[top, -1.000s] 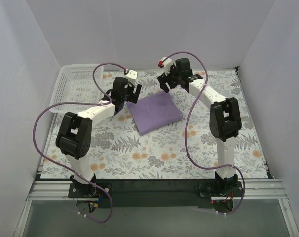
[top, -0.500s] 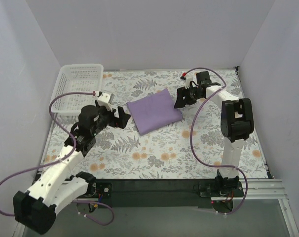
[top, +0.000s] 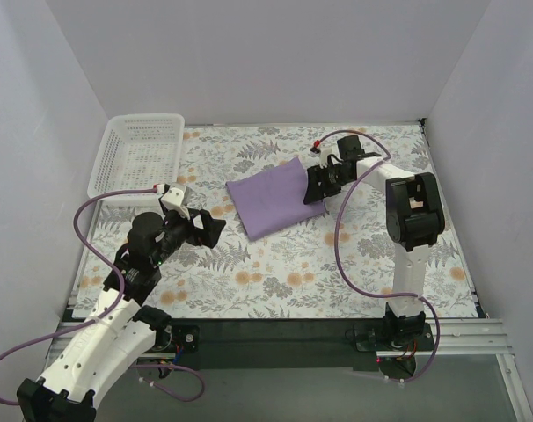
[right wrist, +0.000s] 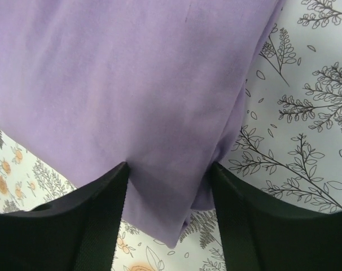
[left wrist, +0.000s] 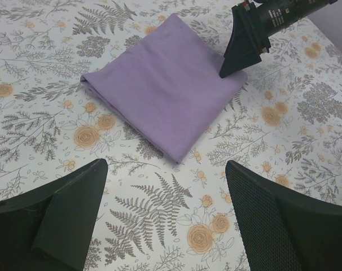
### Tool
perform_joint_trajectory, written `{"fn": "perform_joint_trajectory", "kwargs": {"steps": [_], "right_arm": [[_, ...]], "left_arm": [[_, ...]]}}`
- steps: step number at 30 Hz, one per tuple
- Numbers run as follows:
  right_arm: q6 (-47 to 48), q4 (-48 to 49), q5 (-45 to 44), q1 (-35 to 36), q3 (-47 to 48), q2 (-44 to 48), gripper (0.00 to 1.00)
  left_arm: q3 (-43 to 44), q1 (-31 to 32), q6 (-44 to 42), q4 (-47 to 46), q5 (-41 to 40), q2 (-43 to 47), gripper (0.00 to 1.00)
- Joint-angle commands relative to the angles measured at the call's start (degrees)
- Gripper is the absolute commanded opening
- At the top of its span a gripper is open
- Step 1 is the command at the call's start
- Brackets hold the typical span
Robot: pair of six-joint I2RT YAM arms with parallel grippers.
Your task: Fold and stack the t-shirts
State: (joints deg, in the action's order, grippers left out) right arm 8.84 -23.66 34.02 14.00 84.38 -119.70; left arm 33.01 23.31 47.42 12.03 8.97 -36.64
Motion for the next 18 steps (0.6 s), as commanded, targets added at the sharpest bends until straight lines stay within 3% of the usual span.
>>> {"fn": "perform_joint_trajectory", "kwargs": {"steps": [1,2,3,9,15,18], "right_arm": [[-0.32,-0.16,-0.18,-0.11,-1.41,-0.8,0.63],[-0.23,-0.33,-0.1,-0.11,-1.67,-0.97,0.58],[0.03,-0.25,-0.18,-0.11,-1.76,-0.97,0.46],[1.0,-0.69,-0.71,-2.04,-1.15,-0.01,0.03],[2.75,-1.82,-0.8,-8.19,-0.8,1.66,0.01],[6.34,-5.59,-0.27,-15.72,0.78,1.05,0.01]], "left_arm": [[-0.49,-0.37,0.31,0.01,-0.71,0.7,0.85],[-0.58,-0.37,0.39,-0.08,-0.8,0.78,0.85],[-0.58,-0.37,0.39,-0.08,-0.71,0.96,0.85],[-1.11,-0.37,0.66,-0.08,-0.62,1.66,0.85],[-1.11,-0.37,0.57,-0.17,-0.27,1.75,0.85],[-1.29,-0.37,0.57,-0.34,0.17,2.1,0.85]]}}
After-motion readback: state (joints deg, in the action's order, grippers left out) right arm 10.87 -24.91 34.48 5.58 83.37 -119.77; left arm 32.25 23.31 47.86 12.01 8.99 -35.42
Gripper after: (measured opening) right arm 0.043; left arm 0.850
